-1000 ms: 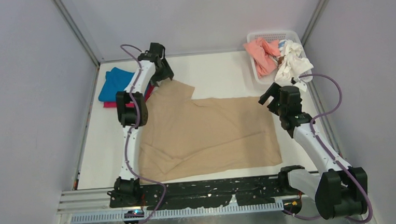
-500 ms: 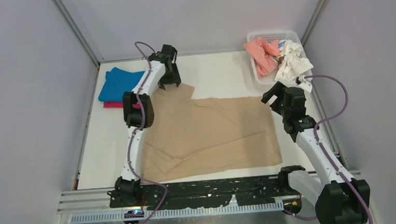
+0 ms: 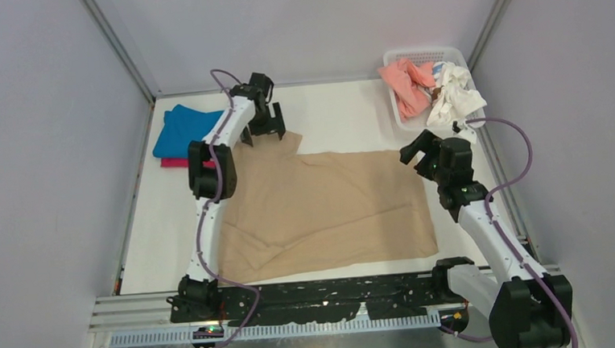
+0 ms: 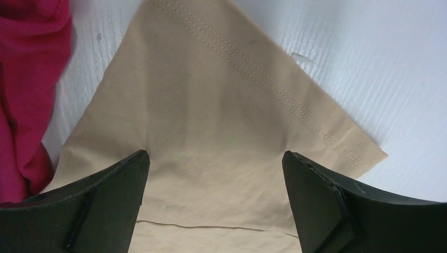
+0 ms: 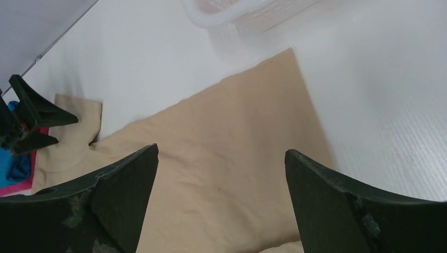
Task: Fold and stack the t-shirts
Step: Grab the side of the flattened tshirt furthest away from the robot with both arms
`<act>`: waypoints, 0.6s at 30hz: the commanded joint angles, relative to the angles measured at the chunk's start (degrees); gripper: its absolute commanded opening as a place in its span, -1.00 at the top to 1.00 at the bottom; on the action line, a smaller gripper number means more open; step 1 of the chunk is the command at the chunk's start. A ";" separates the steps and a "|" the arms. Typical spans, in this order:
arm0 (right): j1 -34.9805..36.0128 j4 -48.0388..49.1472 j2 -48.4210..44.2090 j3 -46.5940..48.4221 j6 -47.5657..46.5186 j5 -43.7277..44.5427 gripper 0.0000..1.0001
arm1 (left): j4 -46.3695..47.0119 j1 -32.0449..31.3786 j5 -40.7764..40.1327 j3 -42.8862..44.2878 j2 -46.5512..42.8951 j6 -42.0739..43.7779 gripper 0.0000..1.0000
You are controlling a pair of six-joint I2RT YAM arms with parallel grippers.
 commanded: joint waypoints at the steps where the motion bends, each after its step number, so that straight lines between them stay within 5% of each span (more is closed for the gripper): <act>1: -0.17 3.05 2.23 1.72 -1.80 -5.72 -0.90 | 15.18 1.17 3.63 -7.02 -9.86 5.34 -0.99; 7: -0.11 3.63 3.25 0.85 -0.65 -5.38 -0.90 | 38.33 3.47 3.96 -6.80 -6.35 -2.89 -0.99; 11: -0.14 3.90 3.16 -0.09 1.15 -4.46 -0.90 | 38.22 7.10 10.33 3.94 3.22 -14.14 -0.99; 14: -0.11 4.27 3.49 0.23 1.80 -5.25 -0.90 | 43.73 9.45 17.82 2.27 6.12 -24.26 -0.99; 18: -0.10 4.27 2.92 0.31 2.48 -5.03 -0.90 | 41.89 9.37 23.39 -1.71 5.28 -26.75 -0.99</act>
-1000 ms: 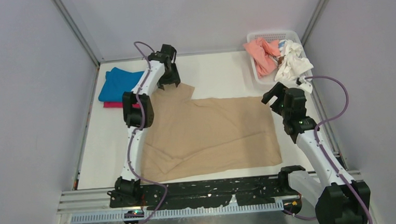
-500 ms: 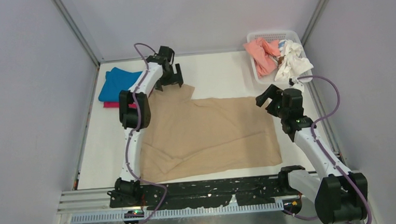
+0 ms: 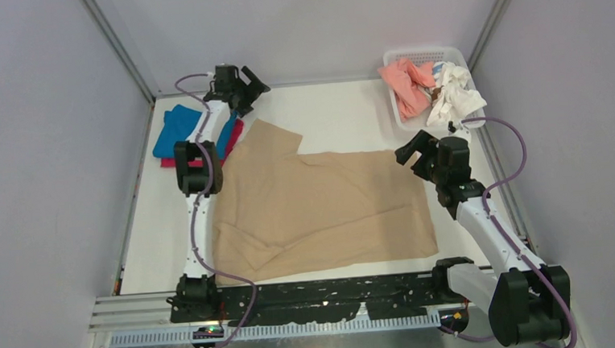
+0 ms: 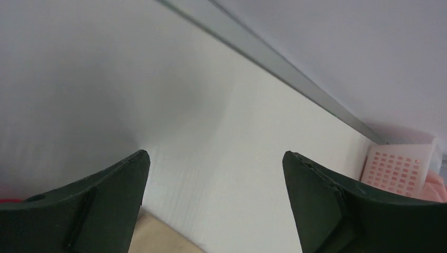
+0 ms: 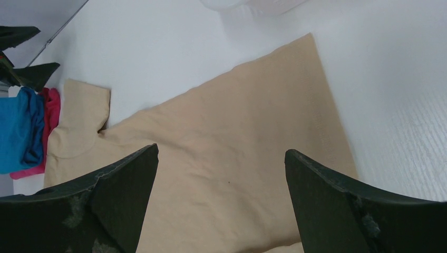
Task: Fold and stack the t-shirts
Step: Grab the side of the flattened tshirt furthest away from the robot with both arms
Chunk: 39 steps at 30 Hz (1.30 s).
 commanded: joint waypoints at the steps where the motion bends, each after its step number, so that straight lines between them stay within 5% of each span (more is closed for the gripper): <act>1: -0.16 2.74 -0.49 0.29 1.76 0.47 -0.90 | -1.36 0.38 7.01 -3.11 0.05 -6.63 -0.99; 6: -0.17 3.27 -1.54 -0.53 2.46 0.51 -0.90 | -13.64 -0.05 2.59 -4.26 -3.35 0.05 -0.99; 12: -0.18 4.26 -1.78 -1.59 3.22 0.46 -0.90 | -19.65 -0.93 8.65 -5.95 -4.88 3.80 -0.99; 23: -0.13 4.35 -2.53 -2.16 3.40 -0.08 -0.90 | -32.38 -2.25 -7.74 -6.24 -8.73 13.30 -0.91; 28: -0.18 6.27 -1.61 -2.13 3.45 -0.19 -0.90 | -33.20 -2.51 -6.36 -7.57 -9.61 15.19 -0.67; 33: -0.13 7.02 -1.02 -2.32 3.90 -0.73 -0.90 | -31.10 -2.51 -3.86 -7.47 -9.65 15.18 -0.14; 39: -0.16 4.24 1.75 -0.32 2.15 0.83 -0.93 | -28.86 -2.51 -2.25 -6.19 -9.37 14.64 0.27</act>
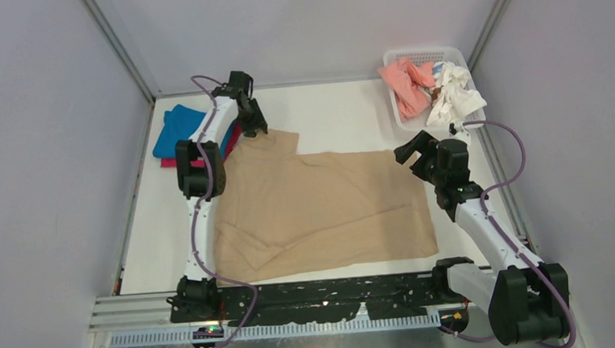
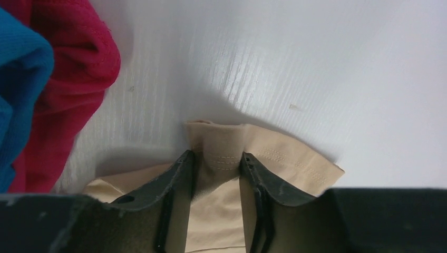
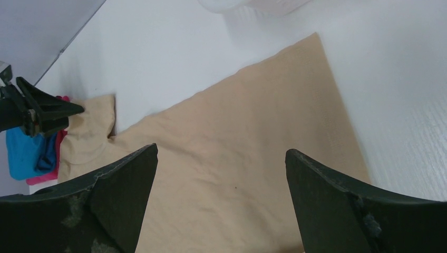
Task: Fold and stack the t-shirts
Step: Grab the side of the flattened tshirt furthest away from the robot with both arms
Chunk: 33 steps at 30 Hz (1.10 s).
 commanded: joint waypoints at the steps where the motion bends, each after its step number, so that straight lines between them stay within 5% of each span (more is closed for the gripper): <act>1: -0.18 -1.98 3.45 2.98 -1.11 3.50 -0.94 | 1.74 0.09 2.15 1.21 -2.58 0.64 0.31; 5: 0.14 -4.08 9.71 7.01 -2.83 7.98 -0.99 | 4.52 0.08 5.30 -0.35 -3.81 1.50 0.51; 9: 0.84 -1.02 18.15 10.91 -2.74 10.78 -0.90 | 6.26 -0.08 5.80 -2.58 -5.44 3.55 1.00; 20: 1.11 0.87 39.43 24.53 0.60 19.47 -0.78 | 8.17 -0.24 8.44 -6.55 -8.66 6.56 1.00; 33: 0.88 -7.04 49.82 33.50 0.95 23.96 -0.83 | 9.97 -0.66 10.49 -9.86 -12.04 7.19 1.00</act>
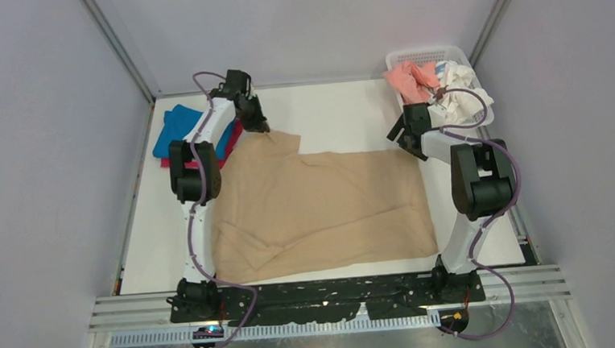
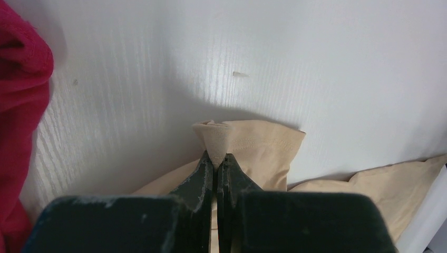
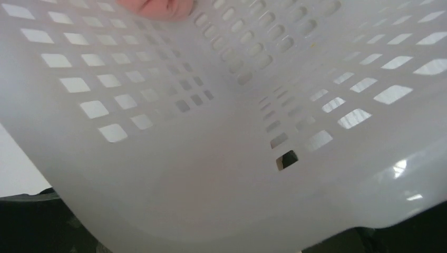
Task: Fold and stack the t-shirts
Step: Grab the side of the flattened tshirt furthest away from the robot with both arms
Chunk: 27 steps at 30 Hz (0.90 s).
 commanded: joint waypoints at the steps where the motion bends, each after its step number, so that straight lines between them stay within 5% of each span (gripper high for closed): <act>1: -1.20 -3.34 2.44 4.48 2.91 5.46 -0.83 | 2.37 -0.44 1.94 -1.00 -5.41 1.42 1.00; 20: 2.82 -24.32 10.05 16.95 -1.19 11.23 -0.62 | 3.47 -0.57 2.06 -2.94 -8.17 2.19 1.00; 27: 2.87 -23.40 7.84 13.31 -1.81 10.58 -0.19 | 3.94 -0.58 2.46 -3.17 -8.95 1.72 1.00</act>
